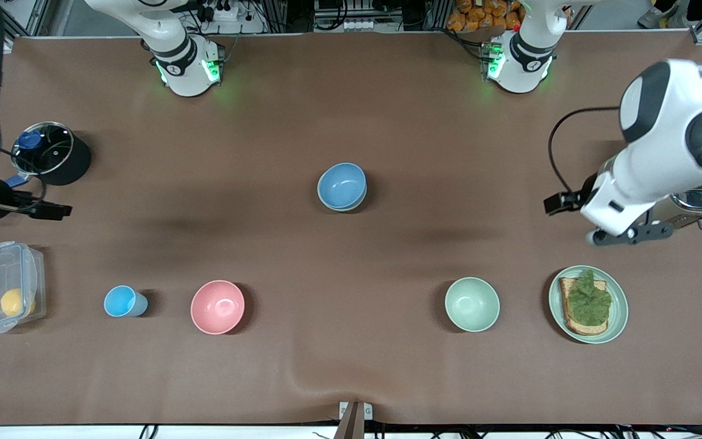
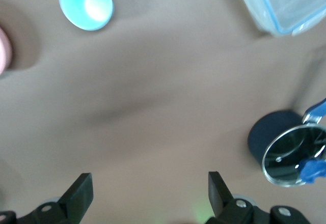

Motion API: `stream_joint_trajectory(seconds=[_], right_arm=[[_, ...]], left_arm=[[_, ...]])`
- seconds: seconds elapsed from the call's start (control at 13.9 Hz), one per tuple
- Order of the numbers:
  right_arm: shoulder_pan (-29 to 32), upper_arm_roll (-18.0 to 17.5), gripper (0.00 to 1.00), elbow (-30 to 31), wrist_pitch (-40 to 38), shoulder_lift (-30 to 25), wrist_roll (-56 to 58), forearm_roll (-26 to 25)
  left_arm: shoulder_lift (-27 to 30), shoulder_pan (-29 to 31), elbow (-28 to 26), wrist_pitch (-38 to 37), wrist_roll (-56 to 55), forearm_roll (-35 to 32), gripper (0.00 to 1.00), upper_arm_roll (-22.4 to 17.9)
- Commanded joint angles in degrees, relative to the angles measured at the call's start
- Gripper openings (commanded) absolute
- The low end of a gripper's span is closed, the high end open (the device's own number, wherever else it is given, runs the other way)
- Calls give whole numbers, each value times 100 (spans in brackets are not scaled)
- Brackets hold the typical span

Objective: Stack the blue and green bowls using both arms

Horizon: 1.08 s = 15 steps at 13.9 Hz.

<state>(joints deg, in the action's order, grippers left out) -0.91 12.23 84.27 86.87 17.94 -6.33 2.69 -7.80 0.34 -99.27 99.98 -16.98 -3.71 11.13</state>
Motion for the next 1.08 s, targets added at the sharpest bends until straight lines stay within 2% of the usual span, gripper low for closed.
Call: stream_joint_trajectory(seconds=[0.0, 0.14, 0.36, 0.57, 0.72, 0.86, 1.0], right_arm=[[757, -1132, 100, -131, -126, -395, 18, -269], [803, -1390, 100, -139, -213, -659, 18, -278], [751, -1381, 100, -148, -188, -1002, 9, -199], [557, -1346, 100, -60, -170, -1213, 0, -208], [557, -1338, 100, 289, 13, -1485, 0, -199], [531, -1338, 100, 939, 531, -1854, 0, -199], [531, -1338, 100, 1319, 857, -2109, 0, -190]], left_arm=[[708, -156, -532, 30, 116, 265, 100, -198], [867, -472, -497, 22, 107, 292, 100, -488], [964, -482, -322, -48, 125, 292, 100, -524], [964, -491, 265, -653, 430, 248, 100, -560], [955, -526, 504, -1101, 756, 222, 100, -560], [955, -535, 767, -1252, 863, 221, 100, -569], [929, -526, 1049, -1454, 889, 213, 100, -569]])
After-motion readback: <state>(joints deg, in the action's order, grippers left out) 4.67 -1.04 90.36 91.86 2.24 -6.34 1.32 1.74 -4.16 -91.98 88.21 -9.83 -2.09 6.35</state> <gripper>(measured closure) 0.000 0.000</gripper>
